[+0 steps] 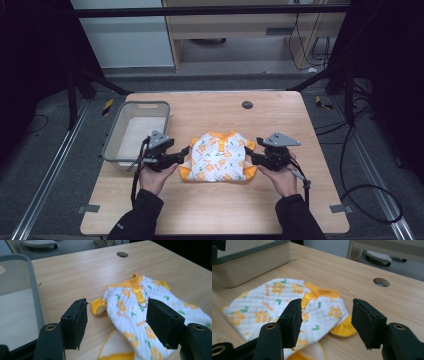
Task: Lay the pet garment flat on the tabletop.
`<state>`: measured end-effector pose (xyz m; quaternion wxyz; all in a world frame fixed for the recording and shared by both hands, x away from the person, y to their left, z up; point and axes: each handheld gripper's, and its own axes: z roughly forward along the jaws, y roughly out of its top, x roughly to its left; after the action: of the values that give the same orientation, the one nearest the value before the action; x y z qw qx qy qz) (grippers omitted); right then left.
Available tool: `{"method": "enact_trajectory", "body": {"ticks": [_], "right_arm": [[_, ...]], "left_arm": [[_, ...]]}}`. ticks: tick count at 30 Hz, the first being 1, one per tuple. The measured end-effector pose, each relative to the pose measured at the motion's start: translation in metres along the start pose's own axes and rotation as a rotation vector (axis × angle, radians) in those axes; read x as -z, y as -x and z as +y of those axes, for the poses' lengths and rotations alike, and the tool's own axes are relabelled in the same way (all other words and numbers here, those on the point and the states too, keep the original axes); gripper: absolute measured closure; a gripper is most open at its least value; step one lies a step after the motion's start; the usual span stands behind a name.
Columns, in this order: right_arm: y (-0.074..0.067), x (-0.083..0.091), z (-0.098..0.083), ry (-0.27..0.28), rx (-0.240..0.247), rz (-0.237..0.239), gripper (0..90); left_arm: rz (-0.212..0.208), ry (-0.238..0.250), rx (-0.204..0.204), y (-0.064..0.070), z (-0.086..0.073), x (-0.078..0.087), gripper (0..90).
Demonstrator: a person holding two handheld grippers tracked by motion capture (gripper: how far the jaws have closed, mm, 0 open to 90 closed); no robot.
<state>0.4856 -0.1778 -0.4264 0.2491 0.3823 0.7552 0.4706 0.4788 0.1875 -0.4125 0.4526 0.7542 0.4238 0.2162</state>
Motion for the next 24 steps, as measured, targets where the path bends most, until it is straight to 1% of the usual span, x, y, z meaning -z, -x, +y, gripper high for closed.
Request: {"method": "enact_trajectory", "body": {"ticks": [2,3,4,6,7,9,11,13,14,15,17,19,21,23,24], "right_arm": [[-0.001,0.013,-0.005,0.001,0.010,0.020,38.9],[-0.001,0.018,-0.008,0.003,0.012,0.025,38.2],[-0.002,0.022,-0.012,0.002,0.008,0.036,37.5],[-0.004,0.027,-0.019,-0.015,0.006,0.052,36.8],[-0.006,0.029,-0.025,-0.028,0.018,0.061,36.7],[-0.011,0.031,-0.034,-0.055,0.028,0.082,37.7],[-0.016,0.032,-0.043,-0.076,0.027,0.096,38.2],[-0.022,0.031,-0.050,-0.101,0.026,0.115,39.2],[-0.023,0.031,-0.052,-0.108,0.035,0.120,39.4],[-0.026,0.029,-0.055,-0.117,0.044,0.127,39.9],[-0.030,0.025,-0.058,-0.132,0.056,0.133,41.1],[-0.032,0.019,-0.062,-0.145,0.054,0.145,42.2],[-0.034,0.014,-0.064,-0.166,0.068,0.150,43.7],[-0.034,0.008,-0.066,-0.181,0.067,0.156,45.4],[-0.035,0.001,-0.067,-0.187,0.067,0.163,46.8]], "left_arm": [[0.009,-0.023,-0.025,0.000,-0.009,0.009,32.0],[0.019,-0.037,-0.032,0.000,-0.014,0.011,31.4],[0.019,-0.049,-0.038,-0.001,-0.017,0.013,30.8],[0.010,-0.068,-0.035,0.000,-0.028,0.014,30.6],[0.005,-0.080,-0.036,0.000,-0.032,0.014,30.6],[-0.001,-0.100,-0.045,0.001,-0.040,0.014,30.6],[-0.007,-0.112,-0.048,0.002,-0.048,0.012,31.0],[-0.006,-0.134,-0.054,0.002,-0.053,0.009,31.5],[-0.009,-0.141,-0.054,0.003,-0.057,0.007,31.6],[-0.014,-0.150,-0.062,0.005,-0.060,0.005,31.8],[-0.019,-0.177,-0.094,0.008,-0.066,0.001,31.7],[-0.026,-0.196,-0.117,0.012,-0.069,-0.003,31.6],[-0.035,-0.202,-0.125,0.014,-0.070,-0.007,31.6],[-0.044,-0.208,-0.133,0.017,-0.071,-0.012,32.0],[-0.046,-0.209,-0.140,0.018,-0.071,-0.013,33.1]]}}
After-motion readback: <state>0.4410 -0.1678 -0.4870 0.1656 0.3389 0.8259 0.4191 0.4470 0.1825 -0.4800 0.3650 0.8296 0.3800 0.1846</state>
